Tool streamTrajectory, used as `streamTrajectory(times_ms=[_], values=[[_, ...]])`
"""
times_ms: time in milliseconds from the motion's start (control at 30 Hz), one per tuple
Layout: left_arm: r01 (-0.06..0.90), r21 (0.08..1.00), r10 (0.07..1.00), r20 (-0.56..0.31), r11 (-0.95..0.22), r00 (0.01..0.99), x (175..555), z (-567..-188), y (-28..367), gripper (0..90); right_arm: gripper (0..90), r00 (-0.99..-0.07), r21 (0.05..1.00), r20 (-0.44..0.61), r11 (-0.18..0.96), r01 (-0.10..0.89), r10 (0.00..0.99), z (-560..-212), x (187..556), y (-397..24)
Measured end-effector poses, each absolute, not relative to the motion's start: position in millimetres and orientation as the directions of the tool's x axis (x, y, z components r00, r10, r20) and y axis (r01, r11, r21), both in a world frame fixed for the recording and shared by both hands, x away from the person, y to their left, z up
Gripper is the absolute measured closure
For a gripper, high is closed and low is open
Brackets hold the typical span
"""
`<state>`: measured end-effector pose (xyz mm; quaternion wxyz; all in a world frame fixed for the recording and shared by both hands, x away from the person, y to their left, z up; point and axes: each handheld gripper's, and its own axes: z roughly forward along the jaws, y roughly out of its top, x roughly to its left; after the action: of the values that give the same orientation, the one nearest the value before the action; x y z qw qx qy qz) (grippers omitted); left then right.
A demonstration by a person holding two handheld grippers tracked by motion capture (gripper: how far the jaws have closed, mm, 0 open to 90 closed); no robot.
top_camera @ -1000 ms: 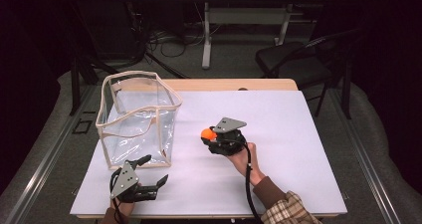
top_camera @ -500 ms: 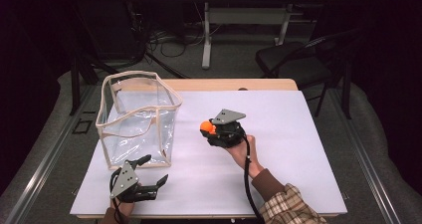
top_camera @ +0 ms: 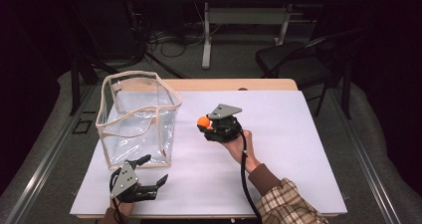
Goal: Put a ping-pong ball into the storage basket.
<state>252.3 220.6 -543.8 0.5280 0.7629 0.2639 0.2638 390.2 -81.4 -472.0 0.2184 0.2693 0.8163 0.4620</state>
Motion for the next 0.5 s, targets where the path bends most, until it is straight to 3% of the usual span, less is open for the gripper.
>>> streamTrajectory(times_ms=[500], values=[[0.126, 0.945, 0.679, 0.121, -0.303, 0.724, 252.7, -544.3, 220.0, 15.8, 50.5, -0.754, 0.877, -0.118, 0.424, 0.226, 0.646, -465.2, 397.4, -77.5]])
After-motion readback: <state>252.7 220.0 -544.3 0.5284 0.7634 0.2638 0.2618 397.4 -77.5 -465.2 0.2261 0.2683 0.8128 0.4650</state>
